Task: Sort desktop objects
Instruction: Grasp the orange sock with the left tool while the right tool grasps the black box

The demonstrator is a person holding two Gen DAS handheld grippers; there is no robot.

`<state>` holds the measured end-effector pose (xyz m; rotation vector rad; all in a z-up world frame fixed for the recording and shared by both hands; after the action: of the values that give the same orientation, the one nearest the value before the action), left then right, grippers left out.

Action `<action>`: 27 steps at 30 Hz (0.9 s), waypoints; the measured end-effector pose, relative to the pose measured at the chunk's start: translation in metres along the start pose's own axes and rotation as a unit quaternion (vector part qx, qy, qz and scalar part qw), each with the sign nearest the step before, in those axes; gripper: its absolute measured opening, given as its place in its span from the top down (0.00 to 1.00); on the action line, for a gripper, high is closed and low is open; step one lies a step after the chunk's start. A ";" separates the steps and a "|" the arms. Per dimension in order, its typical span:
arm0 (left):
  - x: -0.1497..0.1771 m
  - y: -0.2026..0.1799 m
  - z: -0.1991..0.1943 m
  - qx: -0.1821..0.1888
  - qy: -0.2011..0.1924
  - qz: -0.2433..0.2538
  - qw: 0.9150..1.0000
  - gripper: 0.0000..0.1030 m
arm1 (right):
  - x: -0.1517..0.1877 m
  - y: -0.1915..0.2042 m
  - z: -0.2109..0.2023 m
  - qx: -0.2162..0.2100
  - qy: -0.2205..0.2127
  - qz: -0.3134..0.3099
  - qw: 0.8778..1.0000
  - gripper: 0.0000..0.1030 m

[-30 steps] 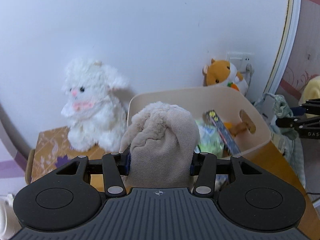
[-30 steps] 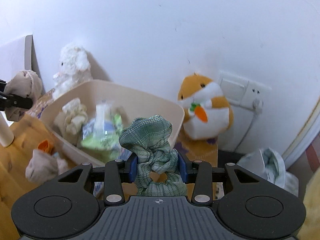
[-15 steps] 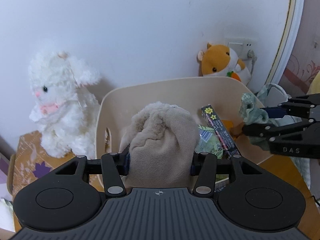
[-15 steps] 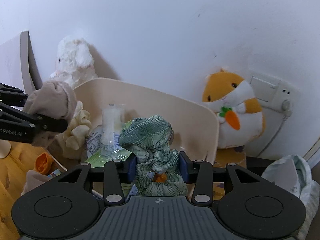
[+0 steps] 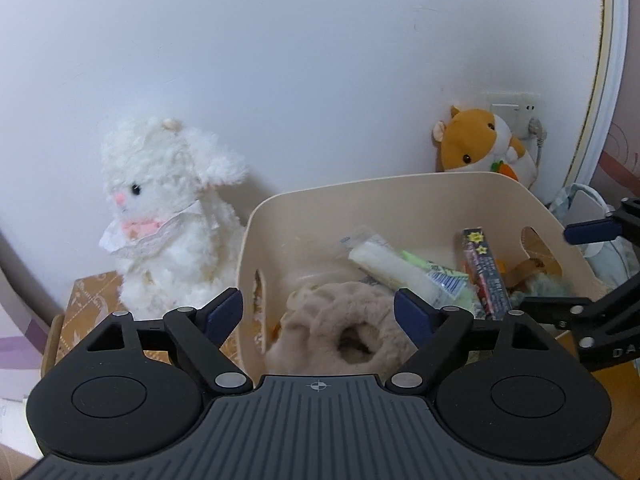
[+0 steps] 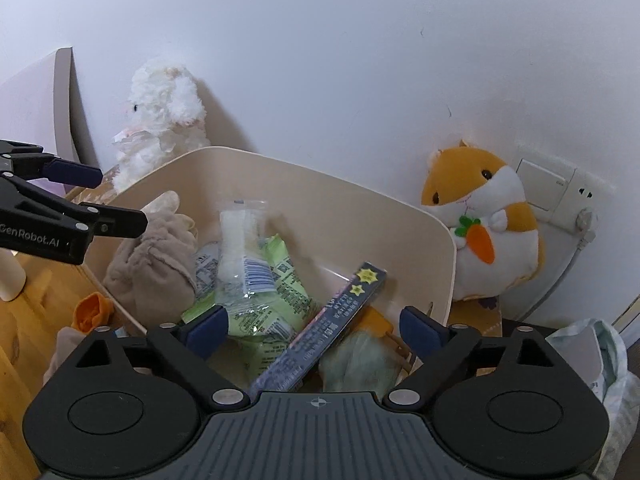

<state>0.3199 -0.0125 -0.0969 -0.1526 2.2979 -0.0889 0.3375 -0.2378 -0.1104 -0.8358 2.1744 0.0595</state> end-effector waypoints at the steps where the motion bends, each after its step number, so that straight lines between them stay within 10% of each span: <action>1: 0.000 0.003 -0.002 0.002 0.003 -0.004 1.000 0.18 | 0.000 0.001 -0.003 0.002 -0.004 -0.002 1.000 0.01; 13: 0.025 0.069 -0.029 -0.041 0.035 -0.089 0.995 0.18 | 0.040 0.028 -0.051 0.037 -0.028 -0.019 0.999 0.00; 27: 0.094 0.111 -0.008 -0.099 0.117 -0.094 0.984 0.18 | 0.104 0.043 -0.013 0.022 0.094 0.002 0.995 0.00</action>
<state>0.2422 0.0845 -0.1734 -0.4845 2.5194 0.0277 0.2550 -0.2647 -0.1829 -0.8407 2.3430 -0.0684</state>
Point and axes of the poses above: each gripper's, at about its wrist camera, not at the fingertips, and z roughly the way its jaws point, y to its left, x to its underside, the point moved 4 cm from there along z, roughly the way its jaws point, and after that the axes turned 15 degrees about -z, right-handed, at the moved point
